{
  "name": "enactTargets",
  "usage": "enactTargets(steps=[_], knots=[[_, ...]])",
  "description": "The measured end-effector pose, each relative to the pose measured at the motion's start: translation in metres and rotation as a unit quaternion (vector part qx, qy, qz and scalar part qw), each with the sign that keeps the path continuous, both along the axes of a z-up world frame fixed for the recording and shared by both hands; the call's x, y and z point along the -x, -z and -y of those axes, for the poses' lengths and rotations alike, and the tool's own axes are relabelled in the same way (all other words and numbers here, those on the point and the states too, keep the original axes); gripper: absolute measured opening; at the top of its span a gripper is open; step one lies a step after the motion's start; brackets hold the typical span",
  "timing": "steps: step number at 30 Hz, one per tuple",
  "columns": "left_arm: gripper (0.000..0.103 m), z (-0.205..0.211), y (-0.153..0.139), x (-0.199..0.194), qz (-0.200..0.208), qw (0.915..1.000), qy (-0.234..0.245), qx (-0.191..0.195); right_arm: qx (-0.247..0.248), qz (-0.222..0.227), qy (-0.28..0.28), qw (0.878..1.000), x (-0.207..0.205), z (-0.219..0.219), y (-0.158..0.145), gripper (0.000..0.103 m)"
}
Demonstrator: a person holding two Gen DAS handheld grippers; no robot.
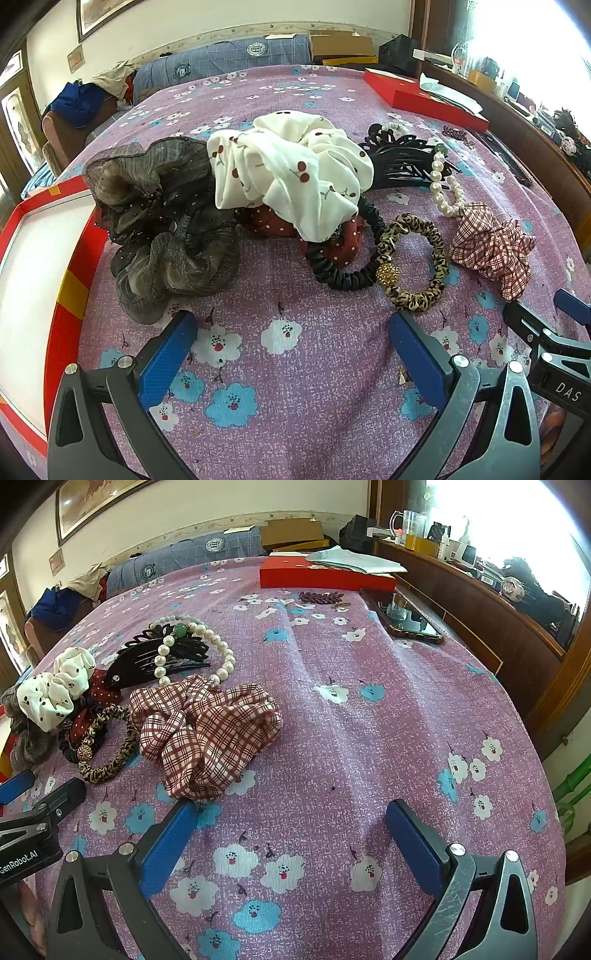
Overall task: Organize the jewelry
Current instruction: 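Move both tools over the pile of hair accessories beside the red-rimmed tray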
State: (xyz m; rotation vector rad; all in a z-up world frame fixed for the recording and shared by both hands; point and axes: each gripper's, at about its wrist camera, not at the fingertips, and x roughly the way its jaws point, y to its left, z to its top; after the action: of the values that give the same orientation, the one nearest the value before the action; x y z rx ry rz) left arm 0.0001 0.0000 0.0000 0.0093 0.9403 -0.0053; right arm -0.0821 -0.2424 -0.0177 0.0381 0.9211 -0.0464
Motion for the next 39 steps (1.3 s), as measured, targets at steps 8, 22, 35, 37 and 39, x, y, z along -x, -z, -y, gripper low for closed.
enactTargets(steps=[8,22,35,37,39], knots=[[0.103,-0.001,0.000,0.001,-0.001,1.0000,-0.005,-0.001,-0.001,-0.001,-0.001,1.000,0.000,-0.001,-0.001,0.103],[0.103,-0.021,-0.020,0.047,0.006,0.9992,0.013,0.037,-0.002,-0.013,0.016,1.000,0.001,-0.003,-0.001,0.103],[0.103,-0.083,-0.072,0.127,0.127,0.9913,-0.035,-0.003,0.009,0.029,0.027,0.999,0.042,-0.007,-0.025,0.103],[0.103,-0.088,-0.076,0.127,0.132,0.9903,-0.045,-0.004,0.002,0.056,0.029,0.998,0.063,-0.015,-0.037,0.103],[0.103,-0.095,-0.081,0.132,0.143,0.9879,-0.058,-0.016,-0.004,0.083,0.035,0.996,0.082,-0.022,-0.045,0.103]])
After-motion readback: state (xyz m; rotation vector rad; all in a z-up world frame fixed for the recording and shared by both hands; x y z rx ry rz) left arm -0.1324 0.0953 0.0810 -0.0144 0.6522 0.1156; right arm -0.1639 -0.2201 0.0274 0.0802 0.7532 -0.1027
